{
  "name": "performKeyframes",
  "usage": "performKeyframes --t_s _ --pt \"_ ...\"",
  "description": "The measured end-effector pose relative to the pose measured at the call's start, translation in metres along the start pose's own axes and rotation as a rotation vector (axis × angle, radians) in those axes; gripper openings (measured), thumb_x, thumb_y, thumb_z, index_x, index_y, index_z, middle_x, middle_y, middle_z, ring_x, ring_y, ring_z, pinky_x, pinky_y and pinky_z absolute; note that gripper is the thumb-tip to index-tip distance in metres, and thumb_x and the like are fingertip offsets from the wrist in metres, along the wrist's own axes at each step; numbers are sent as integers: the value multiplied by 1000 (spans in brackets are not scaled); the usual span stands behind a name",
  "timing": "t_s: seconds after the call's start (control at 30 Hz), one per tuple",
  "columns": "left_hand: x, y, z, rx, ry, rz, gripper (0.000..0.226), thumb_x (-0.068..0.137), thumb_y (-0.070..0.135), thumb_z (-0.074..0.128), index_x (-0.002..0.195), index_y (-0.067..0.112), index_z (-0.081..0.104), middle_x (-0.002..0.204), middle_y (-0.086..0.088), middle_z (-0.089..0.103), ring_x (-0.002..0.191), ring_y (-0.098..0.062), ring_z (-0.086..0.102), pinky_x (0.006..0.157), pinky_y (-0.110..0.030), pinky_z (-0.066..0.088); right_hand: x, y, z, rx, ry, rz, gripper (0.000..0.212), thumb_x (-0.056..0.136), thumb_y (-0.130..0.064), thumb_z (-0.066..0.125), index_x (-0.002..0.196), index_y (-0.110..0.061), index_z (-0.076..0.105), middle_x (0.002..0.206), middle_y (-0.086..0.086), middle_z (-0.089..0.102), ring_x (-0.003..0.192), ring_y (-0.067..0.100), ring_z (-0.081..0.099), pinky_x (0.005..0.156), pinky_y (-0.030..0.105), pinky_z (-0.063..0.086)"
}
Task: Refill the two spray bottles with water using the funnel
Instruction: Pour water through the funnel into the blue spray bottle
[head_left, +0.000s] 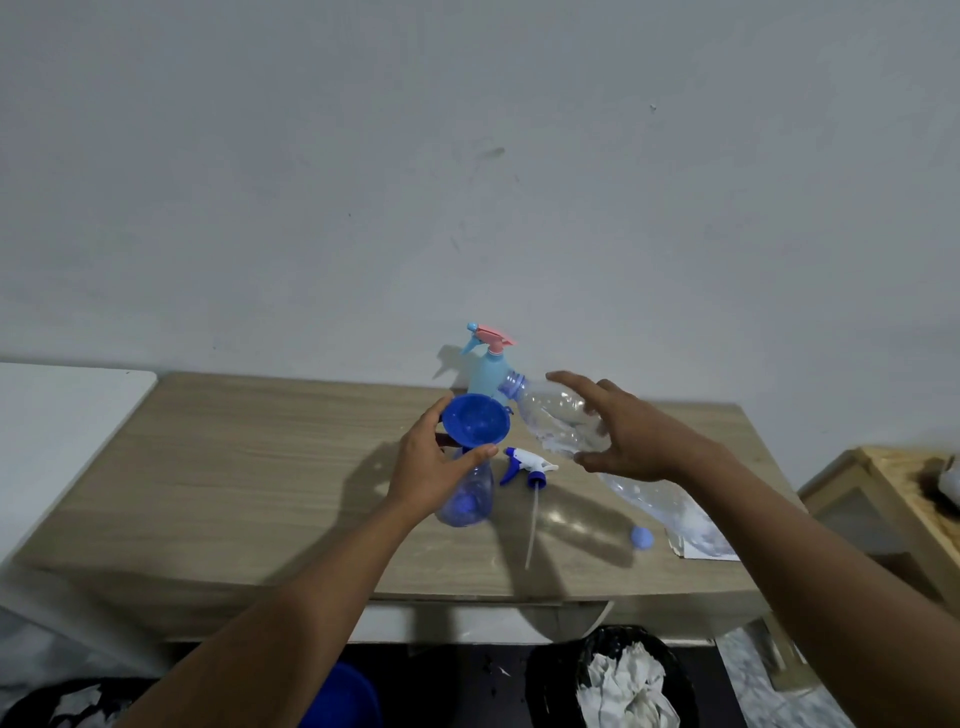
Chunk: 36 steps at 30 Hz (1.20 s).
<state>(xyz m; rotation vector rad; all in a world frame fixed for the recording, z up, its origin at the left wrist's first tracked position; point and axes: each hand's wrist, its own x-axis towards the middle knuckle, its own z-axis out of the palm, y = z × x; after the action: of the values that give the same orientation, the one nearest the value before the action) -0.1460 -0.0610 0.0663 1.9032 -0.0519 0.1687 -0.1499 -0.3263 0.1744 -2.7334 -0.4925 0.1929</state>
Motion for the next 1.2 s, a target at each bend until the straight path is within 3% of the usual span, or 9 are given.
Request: performKeyframes --t_s 0.07,0.27,0.43,0.67,0.8,0.87,1.03,1.13,1.2 --pt "0 0 1 -3 3 0 82 63 47 90 135 29 53 120 14 64 96 4 64 82 -23 55 -2 10 3 118 129 -3 100 77 -30 80 148 -56 14 117 3 52 100 19 59 90 35 51" --pt "0 -3 3 0 1 9 83 65 43 90 136 26 52 121 12 65 102 0 62 82 -22 55 -17 57 25 350 537 203 102 73 -23 87 147 -42 19 123 7 56 107 26 58 93 44 50" --pt "-1 -4 4 -1 3 14 80 63 38 92 133 25 53 121 10 65 106 -5 62 81 -21 54 -22 67 43 452 667 268 99 73 -16 87 146 -31 22 129 8 51 106 25 57 85 35 48" --pt "-7 -2 5 -5 -18 21 76 64 27 93 126 34 50 117 20 60 108 5 56 75 -1 44 -24 76 46 526 734 315 106 70 -14 90 147 -35 21 133 2 49 112 23 59 91 38 52" --pt "-7 -4 6 -33 -38 13 79 64 27 93 128 35 48 121 19 59 108 4 56 76 -2 44 -28 78 50 594 764 338 115 68 -14 92 152 -37 18 139 5 47 118 20 56 96 37 51" --pt "-6 -7 5 -27 -46 -5 90 62 33 94 137 31 45 127 17 57 110 -1 57 81 -11 48 -32 72 53 576 827 356 114 68 -19 93 153 -34 18 141 4 44 121 17 51 99 33 46" --pt "-10 -26 1 -63 -40 -64 110 57 38 95 148 33 33 132 18 52 111 -9 60 88 -32 54 -45 40 75 418 1133 292 75 80 -18 83 139 -14 37 126 13 44 104 20 48 87 42 49" --pt "-17 -48 0 -39 -35 -79 104 59 38 95 145 34 38 129 24 52 115 -9 58 93 -34 52 -39 22 89 462 1035 170 55 85 -16 77 130 -12 46 114 9 48 97 21 52 80 41 49" --pt "-20 -62 1 -21 -46 -96 97 61 35 94 143 28 43 131 16 56 117 -10 58 96 -38 53 -27 8 91 530 913 121 48 86 -16 76 127 -14 52 110 0 51 97 17 55 80 39 52"
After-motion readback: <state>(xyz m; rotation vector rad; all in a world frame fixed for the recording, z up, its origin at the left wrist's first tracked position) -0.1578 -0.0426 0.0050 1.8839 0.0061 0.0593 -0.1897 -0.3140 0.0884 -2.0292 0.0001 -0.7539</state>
